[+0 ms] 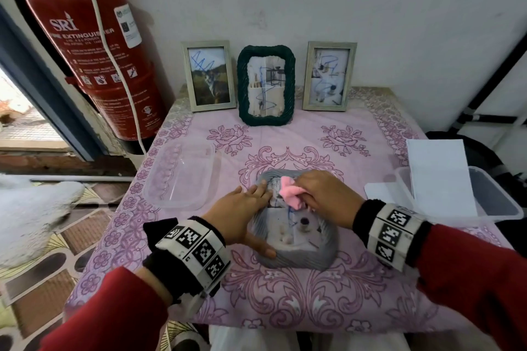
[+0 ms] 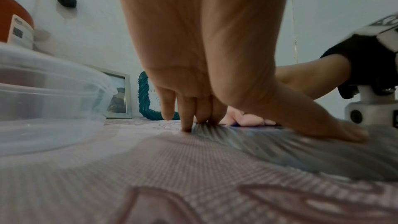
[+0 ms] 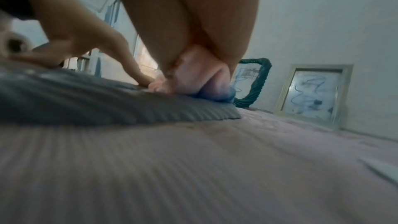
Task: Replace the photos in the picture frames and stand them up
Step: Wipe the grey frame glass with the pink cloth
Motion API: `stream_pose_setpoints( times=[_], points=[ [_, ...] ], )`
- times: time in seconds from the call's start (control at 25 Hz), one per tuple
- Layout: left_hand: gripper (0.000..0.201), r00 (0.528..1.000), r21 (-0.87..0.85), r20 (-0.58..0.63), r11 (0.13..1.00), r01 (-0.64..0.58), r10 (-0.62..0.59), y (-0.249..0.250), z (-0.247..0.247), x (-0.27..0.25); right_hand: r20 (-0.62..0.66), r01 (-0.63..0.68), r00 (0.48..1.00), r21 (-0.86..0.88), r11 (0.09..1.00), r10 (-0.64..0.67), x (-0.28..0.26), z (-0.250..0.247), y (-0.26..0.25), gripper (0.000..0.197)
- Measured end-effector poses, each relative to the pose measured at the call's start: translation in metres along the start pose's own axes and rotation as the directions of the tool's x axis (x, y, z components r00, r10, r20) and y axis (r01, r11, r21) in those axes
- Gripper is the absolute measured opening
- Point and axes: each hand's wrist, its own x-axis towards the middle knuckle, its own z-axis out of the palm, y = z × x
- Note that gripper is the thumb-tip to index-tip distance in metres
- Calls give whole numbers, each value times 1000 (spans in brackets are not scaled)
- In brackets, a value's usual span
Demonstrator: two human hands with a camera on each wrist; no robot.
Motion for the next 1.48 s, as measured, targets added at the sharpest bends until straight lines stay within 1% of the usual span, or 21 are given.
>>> stream_pose_setpoints(
  times=[0.04, 0.12, 0.24, 0.28, 0.32, 0.4, 0.52, 0.6, 0.68, 0.76, 0.84, 0.92, 0.96, 1.04, 1.08, 1.12, 1.2, 1.32, 1.36, 1.4, 1.48],
  points=[
    [118, 1000, -2, -10, 1000, -9, 9, 0, 0, 0, -4, 2, 1000, 50, 999, -2, 4, 0, -3, 12],
    [116, 999, -4, -31, 1000, -23, 23, 1, 1, 1, 62, 3, 998, 124, 992, -11, 0, 5, -12, 14],
    [117, 1000, 43, -22, 999, 0, 1, 0, 2, 1, 102, 117, 986, 163, 980, -134, -31, 16, -27, 19],
    [119, 1000, 71, -15, 997, 6, -5, 0, 2, 2, 108, 136, 983, 137, 981, -151, -43, 16, -29, 25],
    [121, 1000, 88, -12, 996, 8, -7, 0, 2, 3, 94, 156, 982, 65, 986, -162, -53, 15, -28, 30],
    [121, 1000, 94, -11, 996, -2, 3, 0, 1, 3, 51, 182, 983, -127, 975, -177, -60, 8, -19, 35],
    [120, 1000, 67, -6, 998, -7, 8, 0, 2, 2, 154, 147, 983, -299, 943, -104, -44, 0, -5, 38],
    [120, 1000, 49, -11, 999, -4, 4, -1, 2, 2, 190, 104, 981, -323, 941, -43, -24, 1, 3, 38],
    [119, 1000, 51, -17, 999, -1, 1, 0, 1, 3, 157, 15, 987, -238, 971, 23, -8, 0, 7, 35],
    [119, 1000, 58, -19, 998, 1, 0, 1, 0, 3, 134, -5, 991, -146, 989, 25, -6, 1, 0, 33],
    [119, 1000, 61, -21, 998, 2, -1, 1, 0, 3, 166, 36, 986, -113, 993, -16, -21, 5, -11, 35],
    [120, 1000, 73, -15, 997, 9, -8, 1, 0, 2, 169, 87, 984, -132, 987, -64, -43, 6, -22, 36],
    [121, 1000, 76, -6, 997, 13, -13, 1, -1, 2, 153, 115, 984, -163, 980, -90, -53, 6, -26, 35],
    [121, 1000, 72, 10, 997, 19, -19, 1, -2, 2, 117, 180, 981, -296, 938, -152, -62, 2, -26, 34],
    [121, 1000, 68, 12, 997, 19, -20, 1, -2, 2, 100, 191, 981, -359, 914, -166, -62, -1, -22, 34],
    [121, 1000, 65, 12, 998, 19, -20, 1, -1, 2, 96, 188, 982, -410, 893, -163, -58, -4, -17, 33],
    [121, 1000, 56, 12, 998, 22, -23, 1, 0, 1, 150, 144, 985, -457, 878, -83, -45, -11, -6, 29],
    [121, 1000, 51, 2, 998, 30, -30, 3, -1, 2, 211, 75, 977, -477, 876, 32, -15, -10, 11, 36],
    [121, 1000, 59, -4, 998, 29, -29, 4, -2, 3, 202, 55, 978, -462, 885, 45, -7, -9, 15, 38],
    [121, 1000, 65, -8, 997, 29, -28, 5, -2, 3, 192, 24, 980, -401, 916, 59, -2, -7, 15, 38],
    [120, 1000, 56, -9, 998, 30, -29, 6, -2, 2, 192, -15, 980, -192, 981, 53, -4, -2, 8, 38]
  ],
)
